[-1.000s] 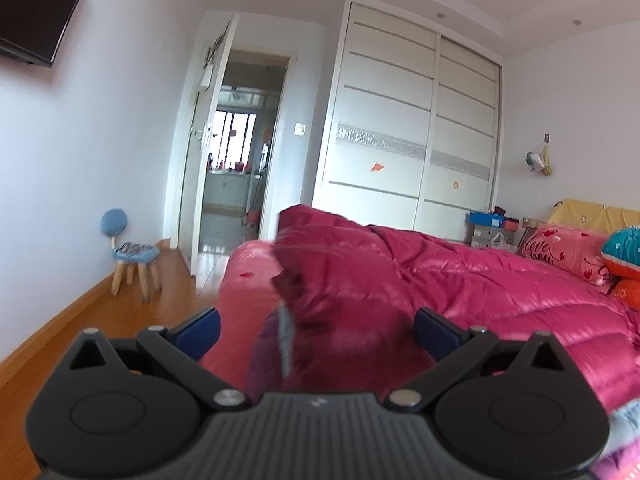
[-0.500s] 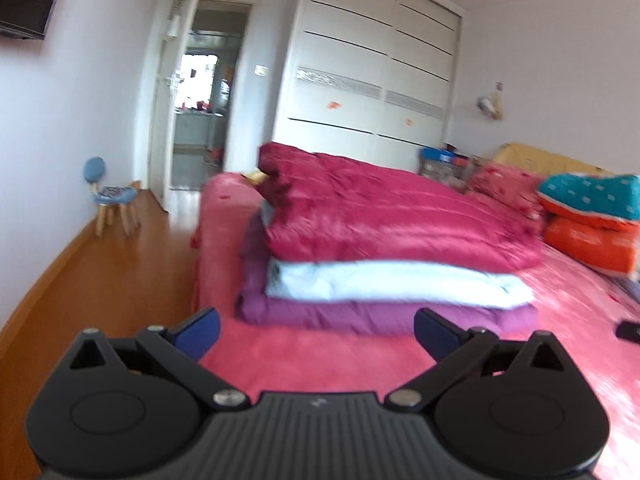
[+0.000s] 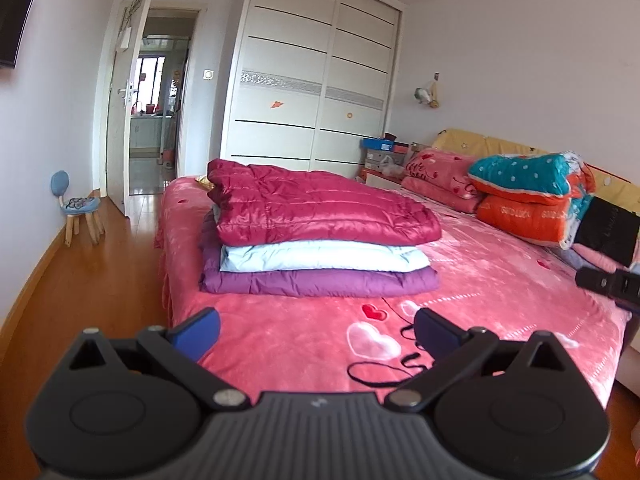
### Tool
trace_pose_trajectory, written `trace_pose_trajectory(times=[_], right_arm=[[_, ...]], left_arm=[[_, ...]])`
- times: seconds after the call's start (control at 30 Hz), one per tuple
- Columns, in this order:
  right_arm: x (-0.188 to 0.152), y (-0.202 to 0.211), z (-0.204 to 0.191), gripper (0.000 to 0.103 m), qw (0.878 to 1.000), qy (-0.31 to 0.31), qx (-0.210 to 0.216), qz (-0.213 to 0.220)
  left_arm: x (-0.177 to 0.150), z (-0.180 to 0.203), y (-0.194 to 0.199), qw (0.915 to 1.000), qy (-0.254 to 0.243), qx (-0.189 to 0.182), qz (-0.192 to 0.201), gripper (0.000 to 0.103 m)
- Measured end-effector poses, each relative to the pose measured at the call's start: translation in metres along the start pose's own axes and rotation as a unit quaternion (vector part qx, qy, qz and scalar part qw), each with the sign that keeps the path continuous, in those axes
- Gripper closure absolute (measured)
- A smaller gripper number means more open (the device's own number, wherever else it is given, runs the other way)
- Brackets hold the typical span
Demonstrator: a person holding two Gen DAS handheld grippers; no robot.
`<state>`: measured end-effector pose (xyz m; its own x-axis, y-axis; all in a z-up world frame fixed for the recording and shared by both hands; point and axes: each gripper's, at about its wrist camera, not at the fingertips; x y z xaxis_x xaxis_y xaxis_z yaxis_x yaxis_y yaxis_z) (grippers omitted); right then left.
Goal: Fold large clothes
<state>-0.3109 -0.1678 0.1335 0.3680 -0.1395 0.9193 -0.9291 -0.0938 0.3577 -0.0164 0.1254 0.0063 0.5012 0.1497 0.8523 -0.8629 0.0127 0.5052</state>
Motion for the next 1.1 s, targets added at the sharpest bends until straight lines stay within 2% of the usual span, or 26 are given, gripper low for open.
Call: trace_pose_trajectory(times=[0.3, 0.57, 1.1], right_arm=[[0.002, 0.044, -0.013, 0.0, 1.0, 0.011, 0.004, 0.024], [-0.015, 0.079, -0.032, 0.0, 0.998, 0.042, 0.002, 0.048], [-0.02, 0.084, -0.023, 0.0, 0.997, 0.075, 0.011, 0.023]], left_arm=[[-0.008, 0.01, 0.036, 0.9998, -0.019, 0.009, 0.006, 0.001], [-0.018, 0.009, 0.048, 0.9991, -0.03, 0.028, 0.012, 0.001], [-0.033, -0.004, 0.045, 0.9988, -0.018, 0.044, -0.014, 0.001]])
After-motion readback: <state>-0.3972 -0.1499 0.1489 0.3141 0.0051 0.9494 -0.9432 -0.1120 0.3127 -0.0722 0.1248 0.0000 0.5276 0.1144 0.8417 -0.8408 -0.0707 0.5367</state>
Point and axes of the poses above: each gripper's, at about its wrist camera, not at the fingertips, and y roughly against the way its jaws point, z to its right, x to its top, and after that the axes turned 11 degrees about -z, right-handed
